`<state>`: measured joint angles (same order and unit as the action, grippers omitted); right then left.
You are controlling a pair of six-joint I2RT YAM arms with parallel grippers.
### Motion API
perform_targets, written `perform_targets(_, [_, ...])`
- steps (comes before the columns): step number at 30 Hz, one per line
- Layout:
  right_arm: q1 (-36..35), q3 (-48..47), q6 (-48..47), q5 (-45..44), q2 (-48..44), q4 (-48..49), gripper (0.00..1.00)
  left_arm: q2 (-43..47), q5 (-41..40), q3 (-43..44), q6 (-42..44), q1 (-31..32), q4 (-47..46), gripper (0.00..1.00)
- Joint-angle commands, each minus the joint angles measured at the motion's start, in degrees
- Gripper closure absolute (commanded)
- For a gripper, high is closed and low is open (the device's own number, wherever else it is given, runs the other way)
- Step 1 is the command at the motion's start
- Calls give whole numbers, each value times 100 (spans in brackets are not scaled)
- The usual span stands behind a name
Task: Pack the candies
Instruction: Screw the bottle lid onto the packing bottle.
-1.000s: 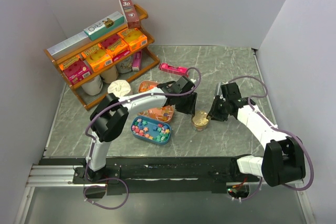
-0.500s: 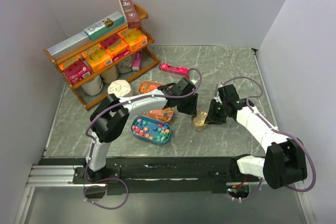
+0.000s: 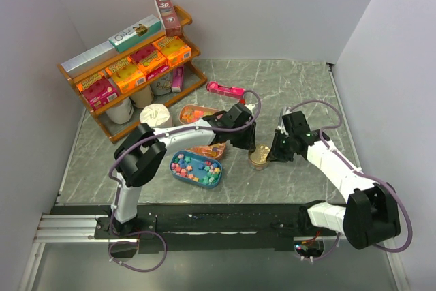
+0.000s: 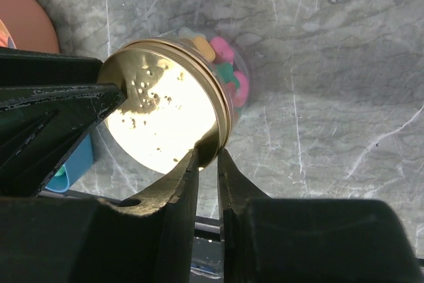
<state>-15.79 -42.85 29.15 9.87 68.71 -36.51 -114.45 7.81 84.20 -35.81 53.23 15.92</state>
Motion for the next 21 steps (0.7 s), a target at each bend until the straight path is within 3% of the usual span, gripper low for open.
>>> perform_targets(1, [-196,374,-6,-354,379,-304,85,-200,-403,-334,66,135,140,69])
perform_targets(9, [-328,321,241,-538,732,-348,89,-288,-430,-598,136,187,-124,70])
perform_targets(15, [-354,190,267,-653,443,-444,89,-245,-535,-686,145,205,-212,67])
perform_targets(21, [-354,-267,188,-820,178,-699,90,370,-764,-625,215,205,-317,57])
